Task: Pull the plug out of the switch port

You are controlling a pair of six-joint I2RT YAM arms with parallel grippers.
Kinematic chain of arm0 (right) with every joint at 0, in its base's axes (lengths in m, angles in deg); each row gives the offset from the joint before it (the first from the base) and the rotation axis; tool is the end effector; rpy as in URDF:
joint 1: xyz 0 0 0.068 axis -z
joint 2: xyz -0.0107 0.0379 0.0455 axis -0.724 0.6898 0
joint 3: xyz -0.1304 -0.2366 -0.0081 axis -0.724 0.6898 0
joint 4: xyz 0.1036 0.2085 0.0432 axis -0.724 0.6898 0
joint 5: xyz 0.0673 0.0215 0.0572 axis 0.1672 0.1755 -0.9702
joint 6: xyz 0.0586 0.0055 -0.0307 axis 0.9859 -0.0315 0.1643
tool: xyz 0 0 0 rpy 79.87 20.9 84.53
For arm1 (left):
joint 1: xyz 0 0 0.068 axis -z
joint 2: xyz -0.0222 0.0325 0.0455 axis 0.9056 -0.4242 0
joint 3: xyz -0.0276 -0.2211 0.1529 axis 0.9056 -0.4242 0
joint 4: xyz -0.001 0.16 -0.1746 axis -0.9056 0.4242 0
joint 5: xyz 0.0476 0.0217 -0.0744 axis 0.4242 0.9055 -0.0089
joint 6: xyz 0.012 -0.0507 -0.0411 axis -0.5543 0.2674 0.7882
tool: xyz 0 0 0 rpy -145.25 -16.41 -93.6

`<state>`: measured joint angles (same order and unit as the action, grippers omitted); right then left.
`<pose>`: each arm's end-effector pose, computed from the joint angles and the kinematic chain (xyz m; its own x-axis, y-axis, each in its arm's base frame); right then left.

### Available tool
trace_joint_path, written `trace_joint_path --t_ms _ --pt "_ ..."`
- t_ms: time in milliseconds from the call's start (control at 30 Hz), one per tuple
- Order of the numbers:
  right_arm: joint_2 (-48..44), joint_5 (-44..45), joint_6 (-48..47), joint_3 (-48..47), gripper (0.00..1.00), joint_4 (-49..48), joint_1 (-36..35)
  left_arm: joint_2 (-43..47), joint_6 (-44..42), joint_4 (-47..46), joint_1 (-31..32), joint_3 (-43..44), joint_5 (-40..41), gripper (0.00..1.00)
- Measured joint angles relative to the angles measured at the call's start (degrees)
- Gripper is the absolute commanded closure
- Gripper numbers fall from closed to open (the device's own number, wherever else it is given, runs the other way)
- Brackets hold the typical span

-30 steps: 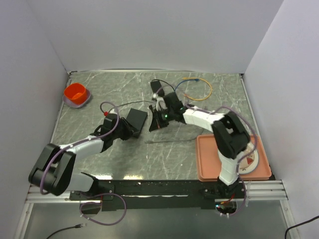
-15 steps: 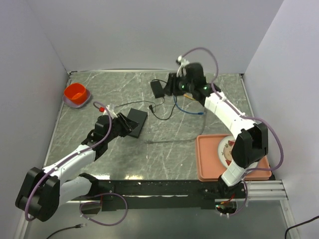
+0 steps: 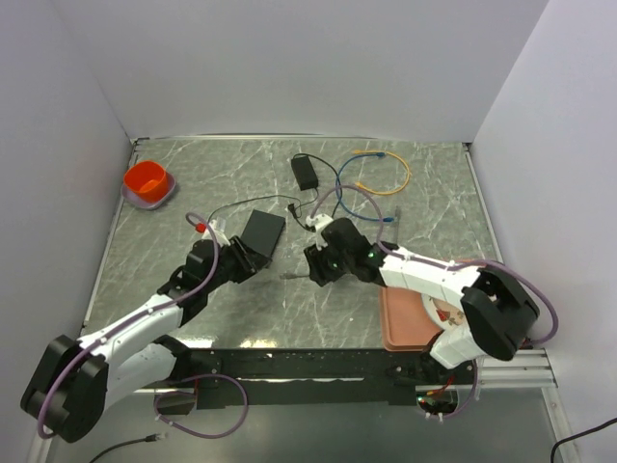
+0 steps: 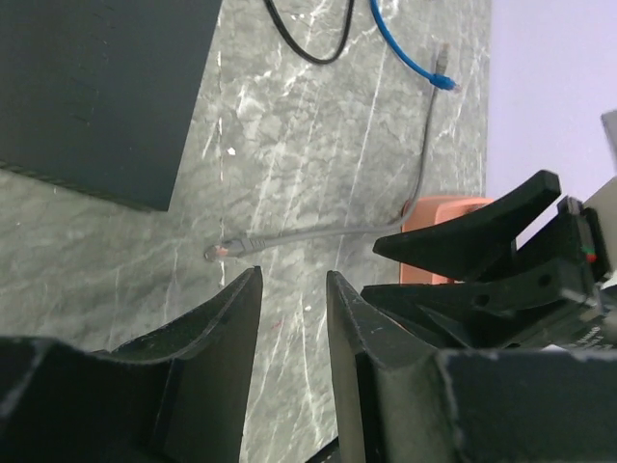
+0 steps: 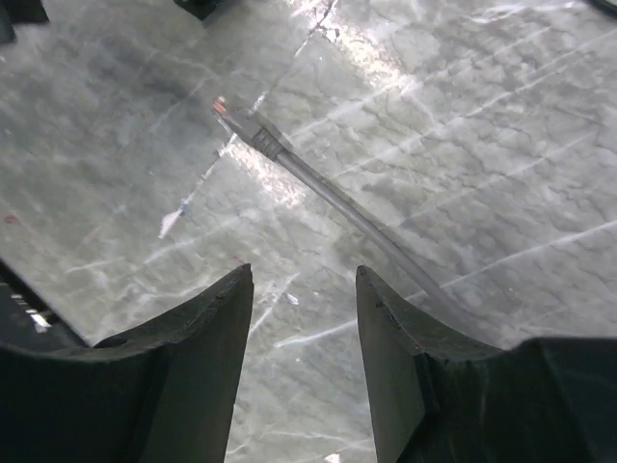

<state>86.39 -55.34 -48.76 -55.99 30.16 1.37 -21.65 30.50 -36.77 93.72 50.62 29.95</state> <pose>0.2040 0.2145 0.2069 -0.6343 -0.4004 -0.6614 -0.6714 0.7093 0.2145 0.1760 -0.1053 0.1982 -0.6935 -0.5662 -0.4455 0.0127 0.6087 -0.7933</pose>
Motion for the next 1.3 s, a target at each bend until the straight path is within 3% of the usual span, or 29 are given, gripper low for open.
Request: trace_joint_path --t_ms 200,400,600,633,733,767,967,1100,1300 --pt "-1.07 9.03 -2.93 6.12 0.47 -5.44 -2.91 3.69 -0.37 0.42 0.37 -2.49 0.66 0.60" --pt "6.88 17.11 -6.80 4.81 0.47 -8.63 -4.24 4.35 -0.42 0.98 0.50 -2.67 1.38 0.60" --pt "12.41 19.17 -8.00 1.01 0.52 -11.89 -4.26 6.36 -0.63 2.51 0.55 -2.69 1.49 0.60" --pt "12.68 19.21 -8.00 0.96 0.66 -12.37 -4.26 6.54 -0.66 2.56 0.57 -2.69 1.55 0.60" --pt "13.97 19.23 -8.20 -0.26 0.95 -12.41 -4.37 6.54 -0.66 2.64 0.63 -2.75 1.68 0.60" --pt "14.53 19.26 -8.22 -0.90 0.99 -12.31 -4.50 6.38 -0.63 2.67 0.63 -2.80 1.68 0.60" --pt "14.86 21.24 -7.87 -1.97 1.00 -11.10 -5.07 4.59 -0.48 2.58 0.66 -3.30 1.64 0.61" --pt "10.80 26.14 -8.04 -2.80 1.00 -3.96 -6.73 4.57 -0.33 2.67 0.66 -3.74 1.68 0.61" --pt "1.51 36.00 -11.15 -16.20 1.00 4.22 -7.17 4.57 -0.33 2.60 0.66 -3.74 1.84 0.61"
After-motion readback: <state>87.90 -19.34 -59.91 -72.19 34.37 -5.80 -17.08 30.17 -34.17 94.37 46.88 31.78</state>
